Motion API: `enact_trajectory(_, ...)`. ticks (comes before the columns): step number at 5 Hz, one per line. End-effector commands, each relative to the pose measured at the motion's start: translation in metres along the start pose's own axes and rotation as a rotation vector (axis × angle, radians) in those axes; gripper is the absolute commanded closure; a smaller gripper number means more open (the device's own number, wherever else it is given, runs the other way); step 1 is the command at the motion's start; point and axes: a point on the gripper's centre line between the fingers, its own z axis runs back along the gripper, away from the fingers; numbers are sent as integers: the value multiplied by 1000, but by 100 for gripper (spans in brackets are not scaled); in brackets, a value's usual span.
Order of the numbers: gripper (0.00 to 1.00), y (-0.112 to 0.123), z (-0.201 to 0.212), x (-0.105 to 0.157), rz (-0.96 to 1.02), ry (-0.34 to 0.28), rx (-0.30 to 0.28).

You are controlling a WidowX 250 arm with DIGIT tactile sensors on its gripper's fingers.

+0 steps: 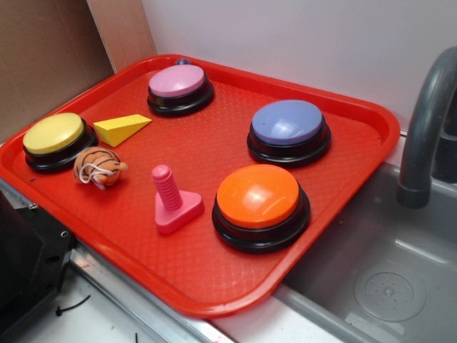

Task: Push the purple button.

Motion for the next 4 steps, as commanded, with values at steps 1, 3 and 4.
enact_trajectory(1,0,0,0,0,0,0,0)
enact_trajectory(3,0,-44,-69,90,-140,-85,16)
enact_trajectory(4,0,-44,-69,90,-140,-85,16)
